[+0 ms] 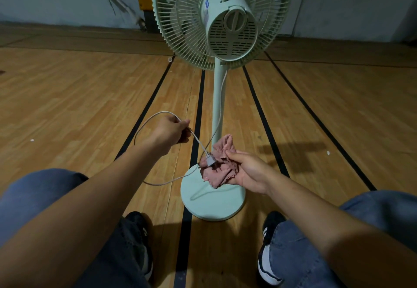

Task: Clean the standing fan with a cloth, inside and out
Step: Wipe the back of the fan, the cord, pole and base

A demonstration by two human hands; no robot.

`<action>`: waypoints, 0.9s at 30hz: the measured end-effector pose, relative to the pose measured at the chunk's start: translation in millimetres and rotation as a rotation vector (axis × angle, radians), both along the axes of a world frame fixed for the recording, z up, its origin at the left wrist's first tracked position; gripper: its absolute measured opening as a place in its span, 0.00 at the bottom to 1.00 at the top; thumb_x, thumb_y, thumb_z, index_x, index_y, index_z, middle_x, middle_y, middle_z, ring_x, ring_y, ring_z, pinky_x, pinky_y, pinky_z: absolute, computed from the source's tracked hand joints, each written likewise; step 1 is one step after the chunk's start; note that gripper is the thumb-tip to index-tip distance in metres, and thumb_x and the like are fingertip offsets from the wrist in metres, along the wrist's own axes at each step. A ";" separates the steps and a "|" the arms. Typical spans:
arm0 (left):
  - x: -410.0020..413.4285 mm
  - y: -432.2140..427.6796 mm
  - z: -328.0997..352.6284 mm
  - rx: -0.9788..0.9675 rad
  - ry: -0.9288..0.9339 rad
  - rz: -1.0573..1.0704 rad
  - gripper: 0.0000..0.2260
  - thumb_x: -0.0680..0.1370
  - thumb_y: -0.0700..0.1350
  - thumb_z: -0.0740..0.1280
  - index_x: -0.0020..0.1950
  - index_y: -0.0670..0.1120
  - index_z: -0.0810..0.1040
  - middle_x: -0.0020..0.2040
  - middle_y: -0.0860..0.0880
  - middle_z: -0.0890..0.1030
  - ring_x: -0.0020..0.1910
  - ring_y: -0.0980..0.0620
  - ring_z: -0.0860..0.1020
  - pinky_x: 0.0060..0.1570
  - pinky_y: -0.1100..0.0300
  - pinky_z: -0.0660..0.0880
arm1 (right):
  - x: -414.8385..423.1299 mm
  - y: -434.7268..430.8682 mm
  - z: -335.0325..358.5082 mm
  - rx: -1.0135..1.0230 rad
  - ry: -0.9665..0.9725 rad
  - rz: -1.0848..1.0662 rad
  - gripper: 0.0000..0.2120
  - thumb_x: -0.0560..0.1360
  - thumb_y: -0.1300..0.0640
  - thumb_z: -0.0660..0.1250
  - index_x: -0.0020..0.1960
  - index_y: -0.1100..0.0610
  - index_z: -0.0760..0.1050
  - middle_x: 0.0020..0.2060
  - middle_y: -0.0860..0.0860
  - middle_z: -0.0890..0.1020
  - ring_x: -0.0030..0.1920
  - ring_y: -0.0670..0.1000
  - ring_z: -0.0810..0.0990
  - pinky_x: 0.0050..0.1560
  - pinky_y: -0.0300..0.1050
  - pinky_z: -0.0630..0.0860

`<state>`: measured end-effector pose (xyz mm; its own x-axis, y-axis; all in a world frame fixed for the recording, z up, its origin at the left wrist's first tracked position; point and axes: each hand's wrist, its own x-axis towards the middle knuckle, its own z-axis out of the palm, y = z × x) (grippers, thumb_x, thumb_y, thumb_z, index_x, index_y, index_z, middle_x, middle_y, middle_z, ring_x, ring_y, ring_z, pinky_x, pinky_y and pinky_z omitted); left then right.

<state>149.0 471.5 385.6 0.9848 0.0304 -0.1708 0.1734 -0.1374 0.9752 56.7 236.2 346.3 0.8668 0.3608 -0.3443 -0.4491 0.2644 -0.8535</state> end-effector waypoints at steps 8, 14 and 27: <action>-3.0 -1.7 0.0 -0.045 -0.020 0.041 0.10 0.87 0.43 0.68 0.58 0.35 0.79 0.47 0.39 0.84 0.40 0.48 0.85 0.41 0.56 0.85 | 4.3 3.2 -0.2 0.085 0.024 0.052 0.30 0.86 0.36 0.53 0.77 0.55 0.71 0.70 0.61 0.80 0.71 0.63 0.78 0.75 0.71 0.67; -12.5 -11.2 1.6 -0.119 -0.014 -0.009 0.10 0.87 0.40 0.67 0.59 0.32 0.79 0.43 0.39 0.84 0.33 0.51 0.86 0.39 0.57 0.86 | 4.8 1.7 -8.6 0.110 0.045 0.066 0.25 0.86 0.39 0.56 0.74 0.54 0.74 0.68 0.61 0.81 0.69 0.63 0.80 0.73 0.71 0.71; -21.2 -19.0 3.3 -0.187 0.036 -0.088 0.10 0.88 0.40 0.66 0.61 0.32 0.79 0.42 0.39 0.83 0.36 0.48 0.84 0.39 0.58 0.85 | 1.2 14.5 -13.1 -0.008 -0.067 0.108 0.07 0.75 0.64 0.72 0.49 0.58 0.88 0.52 0.59 0.86 0.53 0.57 0.80 0.54 0.49 0.70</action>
<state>127.8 452.5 388.9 0.9755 -0.0909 -0.2004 0.2037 0.0291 0.9786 57.9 250.7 333.3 0.8442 0.4504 -0.2905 -0.4167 0.2106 -0.8843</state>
